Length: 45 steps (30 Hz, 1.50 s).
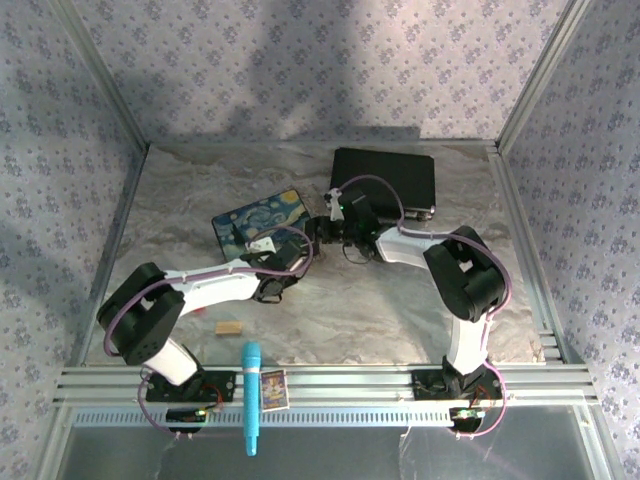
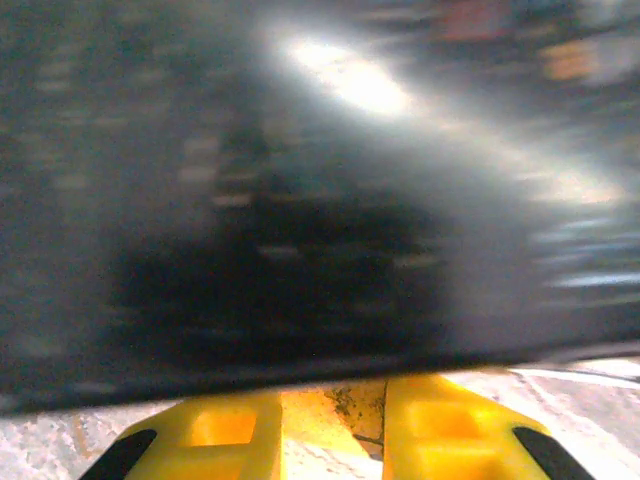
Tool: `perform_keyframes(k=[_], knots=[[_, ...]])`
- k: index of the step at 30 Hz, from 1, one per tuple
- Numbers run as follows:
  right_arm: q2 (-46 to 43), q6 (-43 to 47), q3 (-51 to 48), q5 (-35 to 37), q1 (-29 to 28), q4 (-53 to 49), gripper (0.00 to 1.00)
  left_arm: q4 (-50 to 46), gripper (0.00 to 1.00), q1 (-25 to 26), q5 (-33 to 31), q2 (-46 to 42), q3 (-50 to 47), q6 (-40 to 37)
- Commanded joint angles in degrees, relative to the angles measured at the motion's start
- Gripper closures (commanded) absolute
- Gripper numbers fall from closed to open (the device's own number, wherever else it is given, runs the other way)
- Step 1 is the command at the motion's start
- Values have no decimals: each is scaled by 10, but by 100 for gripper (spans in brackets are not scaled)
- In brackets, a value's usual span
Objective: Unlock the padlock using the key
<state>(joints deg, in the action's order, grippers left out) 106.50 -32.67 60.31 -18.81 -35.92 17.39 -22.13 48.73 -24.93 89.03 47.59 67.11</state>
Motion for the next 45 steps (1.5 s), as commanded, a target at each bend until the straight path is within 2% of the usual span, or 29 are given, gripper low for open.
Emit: perform_keyframes(k=[1,5,9,16,19,24,27,30,35,40,42,44,45], knots=[[-12,-29,-15,-3,-38,-50,58,3,81,-6,-23,-22,26,-4],[-9,-50,-9,16,-45,-66,58,30,81,-6,13,-13,19,-1],[-6,-66,-20,28,-30,-59,58,-14,81,6,22,-5,29,12],[-18,-52,-11,34,-19,-63,57,-74,80,68,51,6,29,39],[-29,-38,1,43,-19,-75,56,-76,80,82,79,33,35,54],[-29,-10,29,30,-17,-89,54,-82,77,93,82,81,56,65],[-42,-9,26,38,-15,-92,54,-83,75,94,116,120,88,63],[-64,-2,17,48,-9,-102,54,-79,68,101,133,138,103,66],[-100,7,-6,52,10,-119,54,-102,55,106,119,137,122,59],[-150,22,-29,59,36,-148,51,-94,44,107,110,101,125,42],[-177,32,-36,69,41,-176,47,-74,37,108,103,72,114,30],[-204,35,-45,90,43,-210,36,-63,26,106,92,40,103,20],[-218,31,-48,97,43,-233,34,-57,23,104,89,22,97,12]])
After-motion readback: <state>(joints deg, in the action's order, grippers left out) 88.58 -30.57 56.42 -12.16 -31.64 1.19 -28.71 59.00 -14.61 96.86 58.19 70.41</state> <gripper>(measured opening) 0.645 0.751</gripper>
